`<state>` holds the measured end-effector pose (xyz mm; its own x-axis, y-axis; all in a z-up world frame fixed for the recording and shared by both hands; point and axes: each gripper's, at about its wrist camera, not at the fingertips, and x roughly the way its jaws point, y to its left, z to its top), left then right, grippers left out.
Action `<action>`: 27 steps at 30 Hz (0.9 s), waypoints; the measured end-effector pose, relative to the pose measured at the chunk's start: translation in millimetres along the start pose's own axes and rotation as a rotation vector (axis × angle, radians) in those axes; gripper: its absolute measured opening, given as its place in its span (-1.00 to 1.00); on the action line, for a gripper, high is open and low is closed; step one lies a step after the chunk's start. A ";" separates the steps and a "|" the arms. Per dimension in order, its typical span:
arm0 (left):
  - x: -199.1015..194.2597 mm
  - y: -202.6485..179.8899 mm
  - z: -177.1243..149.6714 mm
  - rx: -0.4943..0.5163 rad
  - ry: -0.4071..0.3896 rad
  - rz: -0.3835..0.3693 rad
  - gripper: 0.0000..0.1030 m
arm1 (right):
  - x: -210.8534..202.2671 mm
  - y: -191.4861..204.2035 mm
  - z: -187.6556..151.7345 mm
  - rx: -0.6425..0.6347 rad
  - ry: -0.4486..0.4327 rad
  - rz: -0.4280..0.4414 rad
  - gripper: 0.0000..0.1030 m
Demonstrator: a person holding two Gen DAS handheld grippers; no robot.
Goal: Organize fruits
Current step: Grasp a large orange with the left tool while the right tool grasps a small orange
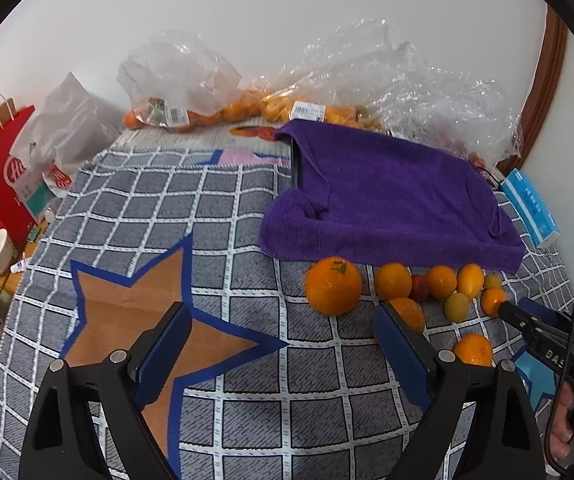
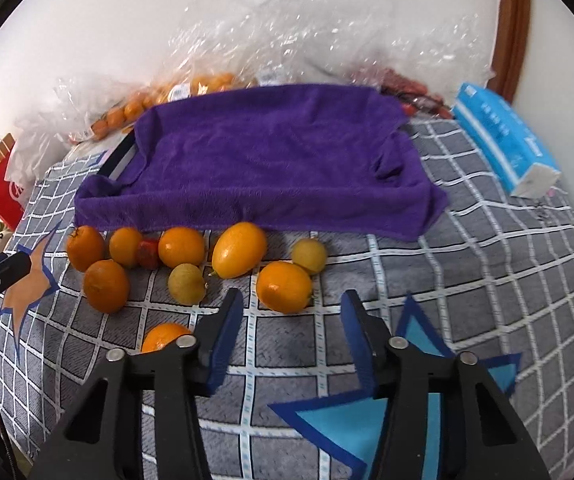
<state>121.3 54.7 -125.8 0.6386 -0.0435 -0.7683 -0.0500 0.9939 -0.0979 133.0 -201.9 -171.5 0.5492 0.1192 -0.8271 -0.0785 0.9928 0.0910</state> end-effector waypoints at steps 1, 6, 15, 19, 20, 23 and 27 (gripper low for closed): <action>1.7 -0.6 0.1 0.001 0.007 -0.006 0.70 | 3.4 0.5 1.2 -0.001 0.004 0.004 -0.10; 8.6 -7.1 -1.7 0.015 0.023 -0.012 0.68 | 16.0 3.6 4.1 -0.012 0.019 0.012 -0.26; 31.3 -25.8 7.0 0.041 0.056 -0.011 0.54 | 3.1 -6.0 -2.0 -0.020 0.011 0.041 -0.36; 44.7 -33.4 10.0 0.061 0.091 -0.017 0.33 | 3.7 -14.8 -9.2 0.000 0.029 0.042 -0.36; 47.1 -33.9 11.1 0.060 0.098 -0.018 0.31 | 3.6 -16.6 -10.5 0.005 0.030 0.049 -0.36; 53.5 -34.3 13.6 0.055 0.112 -0.028 0.26 | 3.1 -17.6 -10.9 0.003 0.034 0.056 -0.36; 60.7 -34.0 15.2 0.061 0.128 -0.030 0.17 | 6.8 -15.4 -8.2 -0.007 0.040 0.042 -0.34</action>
<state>173.4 19.8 -159.5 0.5361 -0.0822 -0.8401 0.0167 0.9961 -0.0868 131.2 -216.6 -183.1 0.5114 0.1602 -0.8443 -0.1066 0.9867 0.1227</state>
